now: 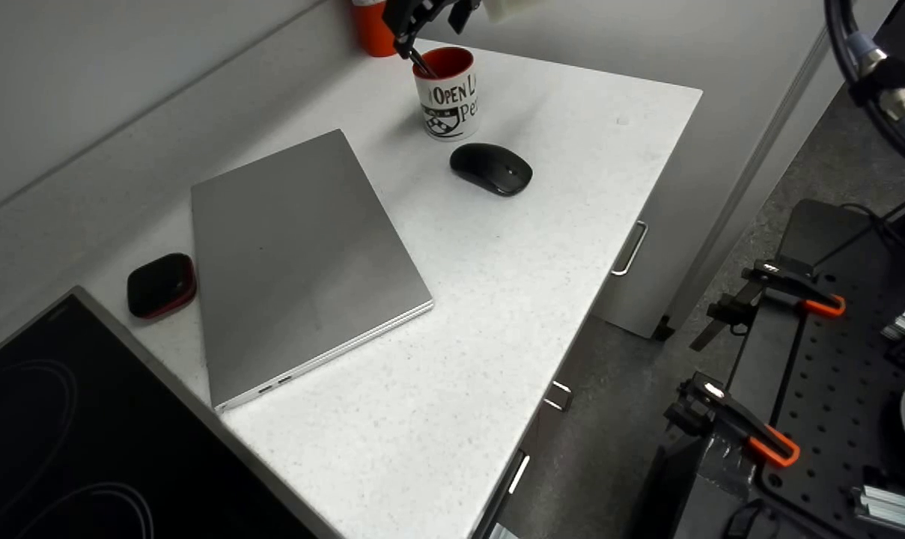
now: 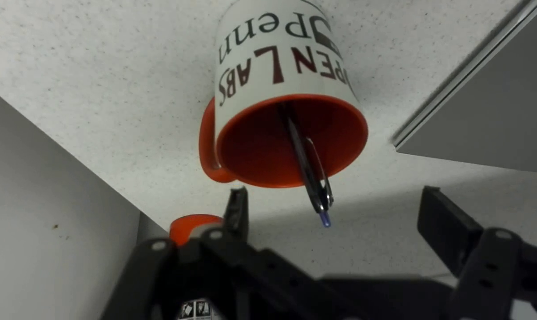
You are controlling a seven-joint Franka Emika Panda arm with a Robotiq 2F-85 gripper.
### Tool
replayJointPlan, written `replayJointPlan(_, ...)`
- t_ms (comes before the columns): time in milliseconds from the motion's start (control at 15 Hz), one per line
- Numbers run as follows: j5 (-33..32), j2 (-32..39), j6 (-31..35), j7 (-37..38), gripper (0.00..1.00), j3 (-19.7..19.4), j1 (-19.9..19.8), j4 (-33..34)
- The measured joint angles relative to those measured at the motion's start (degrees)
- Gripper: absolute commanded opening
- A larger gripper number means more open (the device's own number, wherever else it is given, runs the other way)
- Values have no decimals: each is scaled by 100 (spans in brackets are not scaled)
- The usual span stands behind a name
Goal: Take the pen out of the mug and put it on the desk
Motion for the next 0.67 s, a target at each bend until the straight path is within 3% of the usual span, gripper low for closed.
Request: replayJointPlan(667,0,470,226,-1,100,82,-38,390)
